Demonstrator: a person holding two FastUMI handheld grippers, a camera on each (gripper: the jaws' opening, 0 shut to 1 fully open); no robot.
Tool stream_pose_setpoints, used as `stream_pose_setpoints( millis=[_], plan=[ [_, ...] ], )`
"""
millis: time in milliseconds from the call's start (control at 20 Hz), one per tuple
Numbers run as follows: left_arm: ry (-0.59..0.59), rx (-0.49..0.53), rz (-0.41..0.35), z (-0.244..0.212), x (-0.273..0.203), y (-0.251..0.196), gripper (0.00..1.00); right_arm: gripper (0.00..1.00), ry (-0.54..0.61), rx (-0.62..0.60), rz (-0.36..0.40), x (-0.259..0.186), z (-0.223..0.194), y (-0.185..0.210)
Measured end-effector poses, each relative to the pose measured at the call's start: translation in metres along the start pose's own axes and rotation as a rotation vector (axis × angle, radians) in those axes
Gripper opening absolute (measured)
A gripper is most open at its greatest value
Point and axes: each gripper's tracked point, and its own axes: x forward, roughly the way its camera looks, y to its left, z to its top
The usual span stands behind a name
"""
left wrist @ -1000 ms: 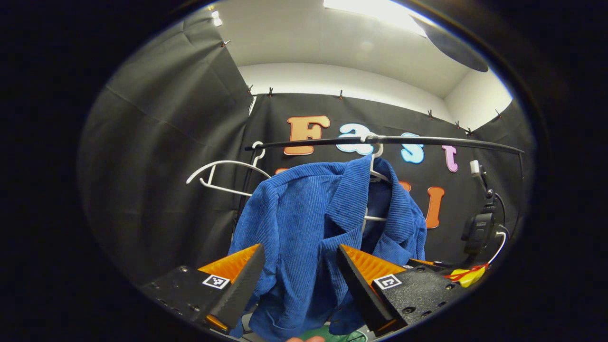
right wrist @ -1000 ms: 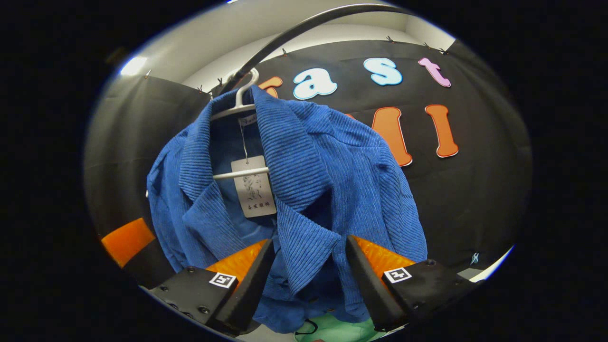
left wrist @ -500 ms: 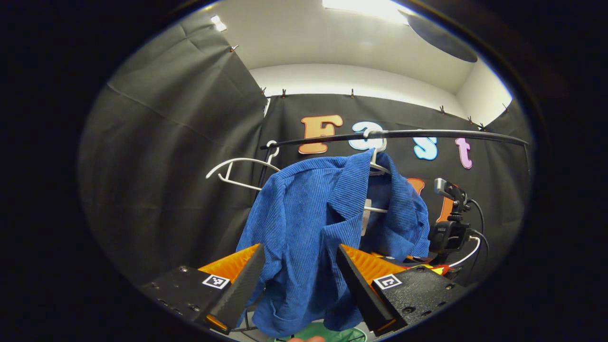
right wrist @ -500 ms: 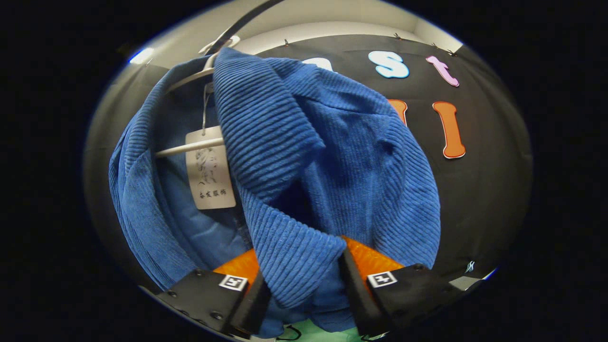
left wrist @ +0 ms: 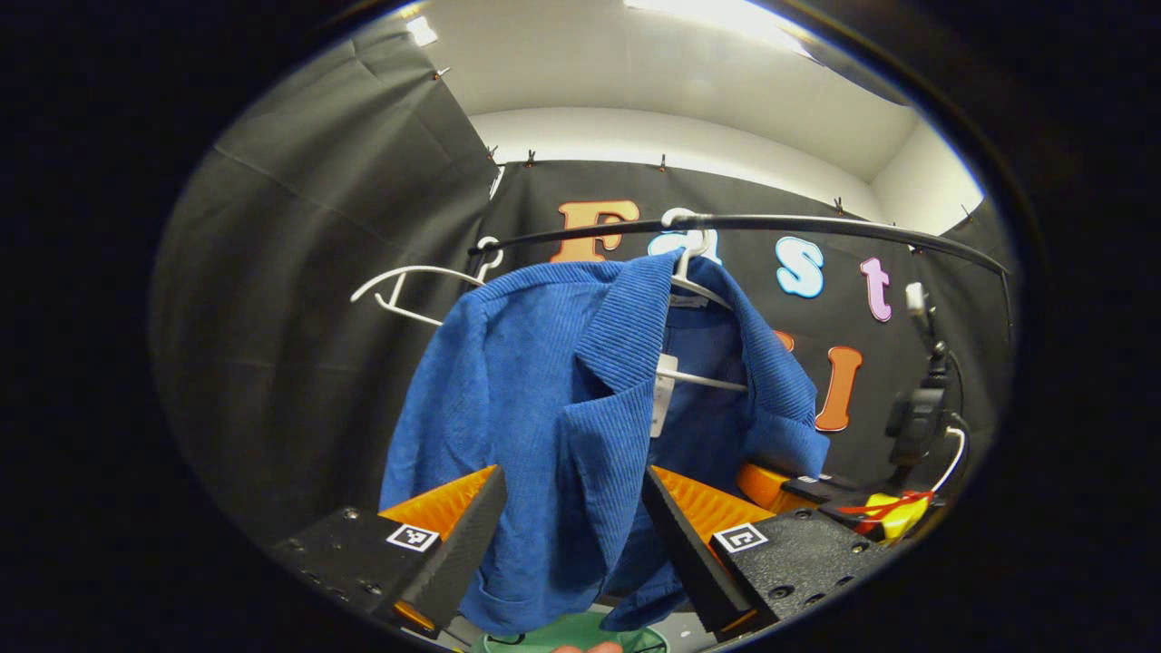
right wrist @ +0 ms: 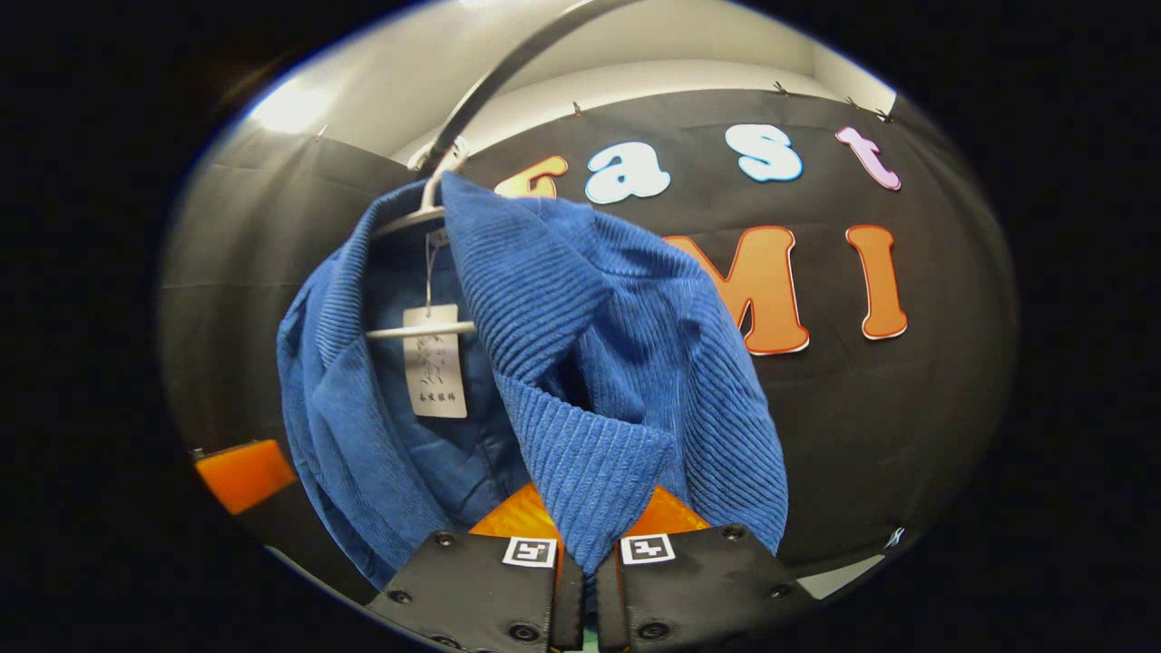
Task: Grasp the clothes on the hanger with both hands and then place them into the laundry hamper below.
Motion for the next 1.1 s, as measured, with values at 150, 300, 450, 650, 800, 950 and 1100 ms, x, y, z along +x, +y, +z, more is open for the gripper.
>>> stream_pose_setpoints(
  millis=[150, 300, 450, 650, 800, 950, 1100],
  plan=[
    [-0.008, 0.008, -0.025, -0.006, 0.018, -0.017, 0.97, 0.12, -0.045, 0.004, 0.005, -0.026, 0.025, -0.008],
    [-0.031, 0.019, -0.038, -0.009, 0.032, -0.037, 0.92, 0.12, -0.090, 0.003, -0.003, -0.044, 0.049, -0.018],
    [-0.077, 0.060, 0.028, -0.008, 0.048, -0.030, 0.95, 0.13, -0.135, -0.007, -0.001, -0.060, 0.068, -0.019],
    [-0.147, 0.110, 0.131, -0.006, 0.063, -0.021, 0.91, 0.12, -0.167, -0.013, 0.018, -0.071, 0.080, -0.013],
    [-0.176, 0.158, 0.214, -0.013, 0.068, -0.014, 0.95, 0.12, -0.177, -0.020, 0.035, -0.075, 0.083, -0.010],
    [-0.159, 0.235, 0.239, -0.025, 0.072, -0.005, 0.92, 0.12, -0.178, -0.020, 0.045, -0.077, 0.083, -0.008],
    [-0.143, 0.238, 0.260, -0.029, 0.069, 0.018, 0.63, 0.12, -0.178, -0.013, 0.056, -0.078, 0.082, -0.009]
  ],
)
